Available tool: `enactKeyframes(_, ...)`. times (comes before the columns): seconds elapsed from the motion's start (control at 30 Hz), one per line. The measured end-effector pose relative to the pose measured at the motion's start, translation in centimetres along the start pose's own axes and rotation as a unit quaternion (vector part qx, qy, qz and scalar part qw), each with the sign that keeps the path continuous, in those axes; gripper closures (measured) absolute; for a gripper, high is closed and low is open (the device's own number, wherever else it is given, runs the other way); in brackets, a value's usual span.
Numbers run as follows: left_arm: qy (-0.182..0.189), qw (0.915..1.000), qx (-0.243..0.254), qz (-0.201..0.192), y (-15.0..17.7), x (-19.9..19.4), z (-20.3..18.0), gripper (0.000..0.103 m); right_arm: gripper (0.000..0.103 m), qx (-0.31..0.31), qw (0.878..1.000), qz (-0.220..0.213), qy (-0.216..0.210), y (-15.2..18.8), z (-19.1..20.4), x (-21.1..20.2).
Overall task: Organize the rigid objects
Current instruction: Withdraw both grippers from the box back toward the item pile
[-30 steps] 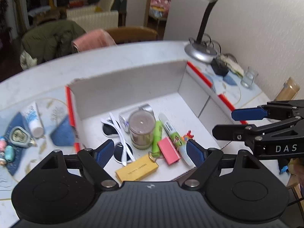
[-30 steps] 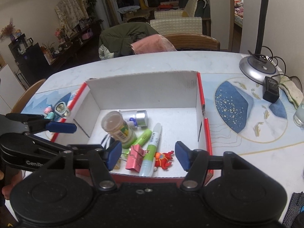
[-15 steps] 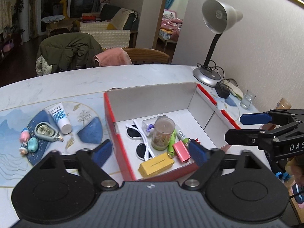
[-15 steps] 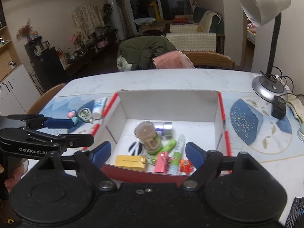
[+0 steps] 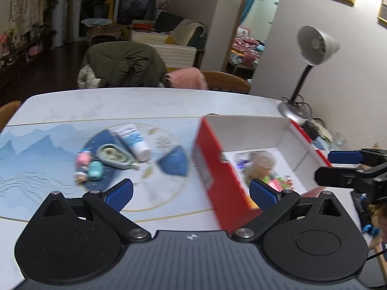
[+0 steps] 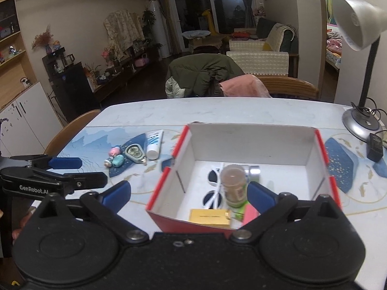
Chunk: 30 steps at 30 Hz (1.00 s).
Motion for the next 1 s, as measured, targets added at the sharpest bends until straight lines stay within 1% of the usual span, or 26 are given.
enactKeyframes(0.13, -0.018, 0.9998, -0.012, -0.005, 0.0, -0.1, 3.9, 0.0, 0.0, -0.007, 1.0, -0.002, -0.005, -0.7, 2.2, 1.4)
enactKeyframes(0.27, -0.034, 0.9993, -0.007, -0.016, -0.3, -0.1, 7.2, 0.0, 0.0, -0.009, 1.0, -0.003, -0.004, -1.3, 4.3, 3.1)
enactKeyframes(0.4, -0.035, 0.9993, 0.0, -0.014, -0.8, 0.6, 9.9, 0.0, 0.0, -0.003, 1.0, -0.009, 0.002, -2.2, 6.0, 4.8)
enactKeyframes(0.53, -0.039, 0.9992, 0.004, -0.011, -1.4, 1.7, 12.2, 0.0, 0.0, -0.01, 1.0, -0.016, 0.003, -3.4, 7.6, 6.5)
enactKeyframes(0.7, -0.056, 0.9982, 0.022, 0.0, -1.8, 4.1, 14.4, 0.0, 0.0, -0.014, 1.0, 0.009, 0.016, -4.4, 9.1, 9.5)
enactKeyframes(0.83, -0.05, 0.9985, 0.024, 0.007, -2.1, 6.0, 15.5, 0.0, 0.0, -0.008, 0.999, 0.031, 0.035, -5.3, 9.5, 12.3)
enactKeyframes(1.0, -0.047, 0.9987, 0.01, 0.018, -2.1, 8.2, 16.8, 0.0, 0.0, -0.006, 0.997, 0.062, 0.053, -6.0, 9.7, 16.1)
Point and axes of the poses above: each gripper's, at about its wrist camera, not at the fingertips, and x roughly the way its jaws point, z to its left, y to its underside, the point moved 8 cm from there along x, roughly the way its jaws point, and after that the axes turned 4 degrees about -y, right-handed, at the moved point
